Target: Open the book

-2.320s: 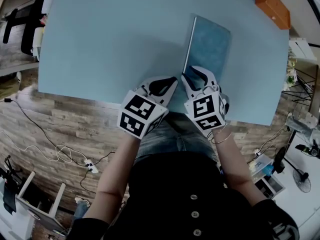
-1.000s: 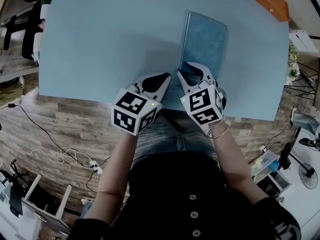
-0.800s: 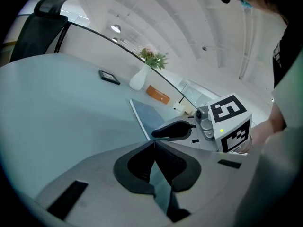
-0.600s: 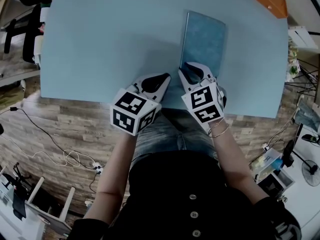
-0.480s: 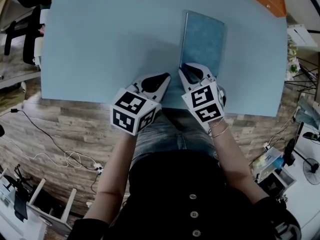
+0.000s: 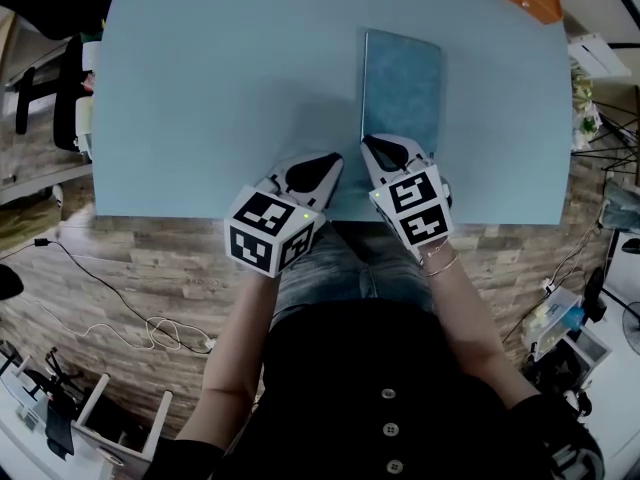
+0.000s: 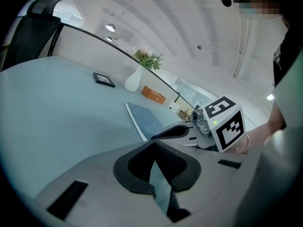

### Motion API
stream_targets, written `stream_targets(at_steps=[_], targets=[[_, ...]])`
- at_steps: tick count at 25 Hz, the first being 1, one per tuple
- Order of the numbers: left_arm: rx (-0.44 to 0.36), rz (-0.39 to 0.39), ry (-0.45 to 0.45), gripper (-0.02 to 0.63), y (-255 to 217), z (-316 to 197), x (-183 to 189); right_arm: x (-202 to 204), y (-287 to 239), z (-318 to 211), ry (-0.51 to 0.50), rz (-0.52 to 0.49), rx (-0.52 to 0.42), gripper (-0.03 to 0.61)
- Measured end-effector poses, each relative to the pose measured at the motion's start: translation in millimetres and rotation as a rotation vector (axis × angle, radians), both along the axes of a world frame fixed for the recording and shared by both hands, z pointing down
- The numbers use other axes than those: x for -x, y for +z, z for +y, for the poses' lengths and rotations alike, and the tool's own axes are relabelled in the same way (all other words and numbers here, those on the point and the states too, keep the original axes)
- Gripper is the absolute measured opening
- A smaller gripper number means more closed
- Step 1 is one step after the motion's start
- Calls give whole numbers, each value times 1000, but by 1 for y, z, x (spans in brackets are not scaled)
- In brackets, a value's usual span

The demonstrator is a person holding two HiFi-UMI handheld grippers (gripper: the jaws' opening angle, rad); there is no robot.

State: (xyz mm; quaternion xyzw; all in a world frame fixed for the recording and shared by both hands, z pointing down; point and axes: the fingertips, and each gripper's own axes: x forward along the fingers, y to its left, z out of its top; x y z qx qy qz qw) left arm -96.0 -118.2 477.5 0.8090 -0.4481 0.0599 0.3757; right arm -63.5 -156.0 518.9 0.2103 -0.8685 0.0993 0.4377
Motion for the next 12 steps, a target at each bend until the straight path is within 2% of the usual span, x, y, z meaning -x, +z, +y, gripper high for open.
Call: stream_targets(at_steps=[5, 12], targets=[[-11, -11, 31, 12, -4, -5, 1, -1, -6, -3, 75, -61, 71, 14], [-23, -28, 74, 12, -10, -10, -1, -5, -15, -5, 145, -148, 124, 12]])
